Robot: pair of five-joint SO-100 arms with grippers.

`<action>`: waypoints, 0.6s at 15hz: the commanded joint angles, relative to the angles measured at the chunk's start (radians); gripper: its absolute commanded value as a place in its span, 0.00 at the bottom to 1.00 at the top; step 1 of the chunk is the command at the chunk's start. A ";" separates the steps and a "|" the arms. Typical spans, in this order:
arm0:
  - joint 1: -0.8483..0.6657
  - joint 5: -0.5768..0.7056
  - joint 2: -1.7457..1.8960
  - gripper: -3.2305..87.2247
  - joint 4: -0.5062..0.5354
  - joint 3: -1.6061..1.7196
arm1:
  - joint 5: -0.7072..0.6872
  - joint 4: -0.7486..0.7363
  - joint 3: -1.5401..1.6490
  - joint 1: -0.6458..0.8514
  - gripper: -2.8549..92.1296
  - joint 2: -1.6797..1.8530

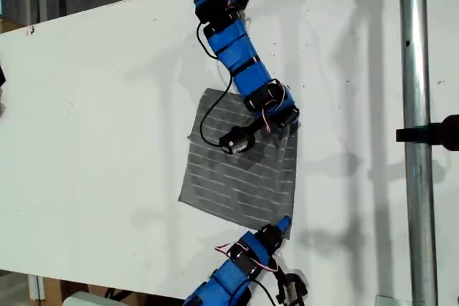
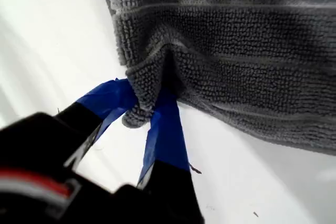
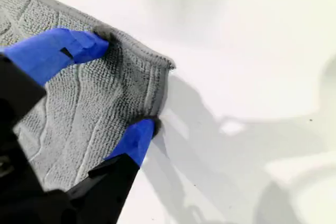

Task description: Grasp corners of a towel and fold twice.

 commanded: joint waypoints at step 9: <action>0.017 -0.075 -0.160 0.00 0.041 -0.172 | -0.011 0.000 -0.006 -0.002 0.03 0.103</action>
